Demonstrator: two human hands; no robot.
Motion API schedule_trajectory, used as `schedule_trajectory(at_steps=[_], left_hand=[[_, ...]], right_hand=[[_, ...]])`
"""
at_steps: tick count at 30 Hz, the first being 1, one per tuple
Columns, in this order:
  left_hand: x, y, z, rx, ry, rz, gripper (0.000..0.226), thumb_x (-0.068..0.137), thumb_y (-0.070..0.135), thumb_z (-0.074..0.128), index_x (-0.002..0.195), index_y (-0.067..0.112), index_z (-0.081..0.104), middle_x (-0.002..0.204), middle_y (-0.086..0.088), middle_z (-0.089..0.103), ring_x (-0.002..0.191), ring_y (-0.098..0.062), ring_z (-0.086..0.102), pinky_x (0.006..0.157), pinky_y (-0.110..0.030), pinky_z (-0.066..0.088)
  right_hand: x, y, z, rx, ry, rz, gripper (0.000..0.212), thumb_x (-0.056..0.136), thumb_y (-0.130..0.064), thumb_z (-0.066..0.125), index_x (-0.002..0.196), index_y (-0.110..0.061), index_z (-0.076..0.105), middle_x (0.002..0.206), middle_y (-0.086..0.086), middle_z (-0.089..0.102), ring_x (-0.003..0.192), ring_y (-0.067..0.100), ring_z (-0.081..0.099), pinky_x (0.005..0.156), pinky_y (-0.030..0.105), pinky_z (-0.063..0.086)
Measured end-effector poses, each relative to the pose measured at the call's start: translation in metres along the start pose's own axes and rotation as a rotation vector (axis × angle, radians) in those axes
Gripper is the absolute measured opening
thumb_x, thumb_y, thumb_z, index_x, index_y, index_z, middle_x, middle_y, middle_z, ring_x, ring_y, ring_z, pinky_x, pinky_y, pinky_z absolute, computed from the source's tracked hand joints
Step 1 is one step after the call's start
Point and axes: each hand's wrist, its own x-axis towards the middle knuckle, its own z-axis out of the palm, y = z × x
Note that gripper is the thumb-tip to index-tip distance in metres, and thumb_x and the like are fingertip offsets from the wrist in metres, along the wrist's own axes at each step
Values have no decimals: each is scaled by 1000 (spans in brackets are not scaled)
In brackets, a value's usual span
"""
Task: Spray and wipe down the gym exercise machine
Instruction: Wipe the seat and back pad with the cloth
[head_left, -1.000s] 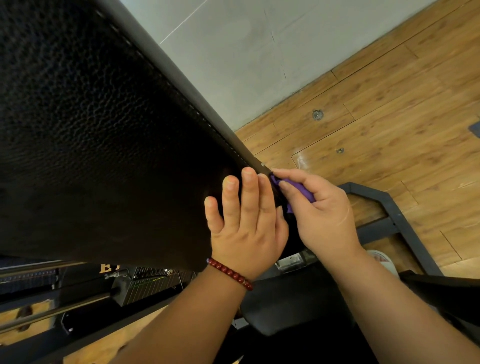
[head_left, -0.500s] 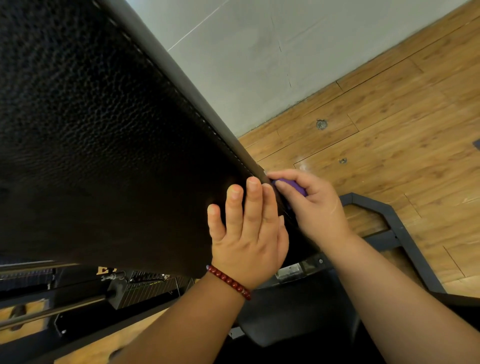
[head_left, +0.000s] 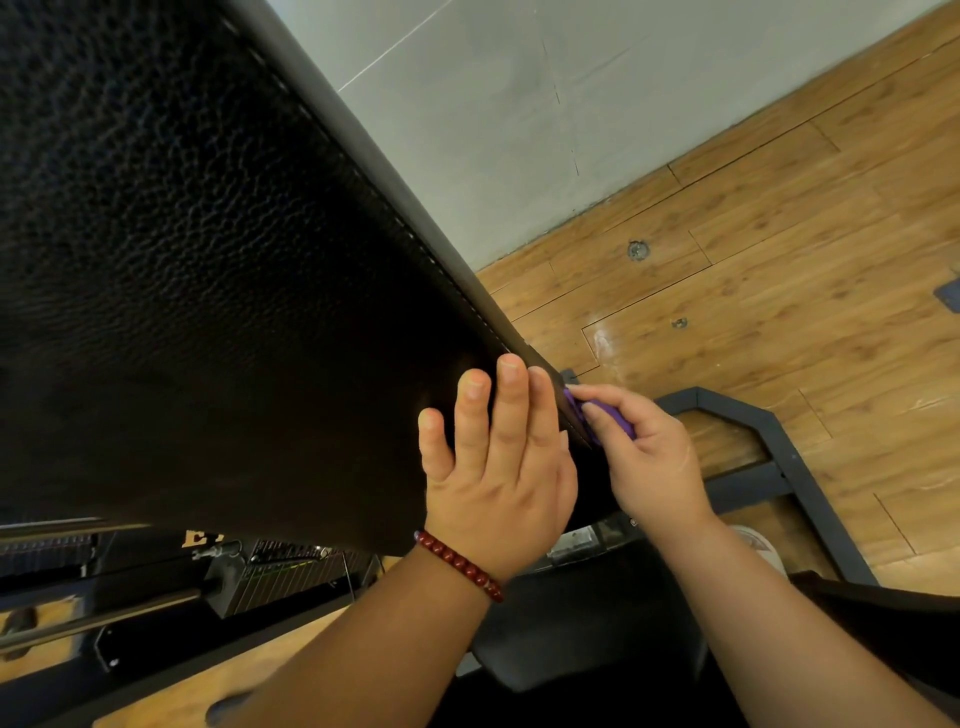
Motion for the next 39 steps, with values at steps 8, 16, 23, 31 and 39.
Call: schedule_trajectory(at_steps=[8,16,23,31,39], left_hand=[[0,3,2,-3,1,-11,86,90,34,49,153,1,1,160,-15,-19,148,-30,-18,119,-47,-12],[-4,7,2,-40,-20,-25,82,94,36,45,153,1,0,160,-15,-21,147,-30,-20,118,-47,-13],[-6,11,2,-59,-44,-40,80,97,38,40,153,1,-3,159,-15,-24,146,-31,-22,118,-47,-14],[-10,13,7,-57,-34,-31,78,99,38,40,153,1,-3,159,-16,-23,146,-32,-22,118,-48,-13],[-13,15,6,-60,-44,-24,80,98,38,43,153,0,-3,159,-18,-22,146,-33,-21,118,-48,-13]], right_hand=[[-13,-17,7,31,59,-161,27,97,-7,56,113,-24,68,109,-9,70,106,6,64,87,17,52],[-13,30,-4,-106,104,102,31,97,-12,56,100,-41,66,102,-15,68,103,2,63,92,24,53],[-29,23,5,-133,176,-103,27,96,-6,56,115,-25,63,109,-18,63,105,-2,61,83,8,46],[-18,17,-2,38,77,53,29,97,-10,55,107,-35,66,108,-10,68,103,2,64,83,18,53],[-16,40,-20,-286,64,113,30,97,-13,58,121,-32,61,111,-16,63,103,-17,54,95,12,46]])
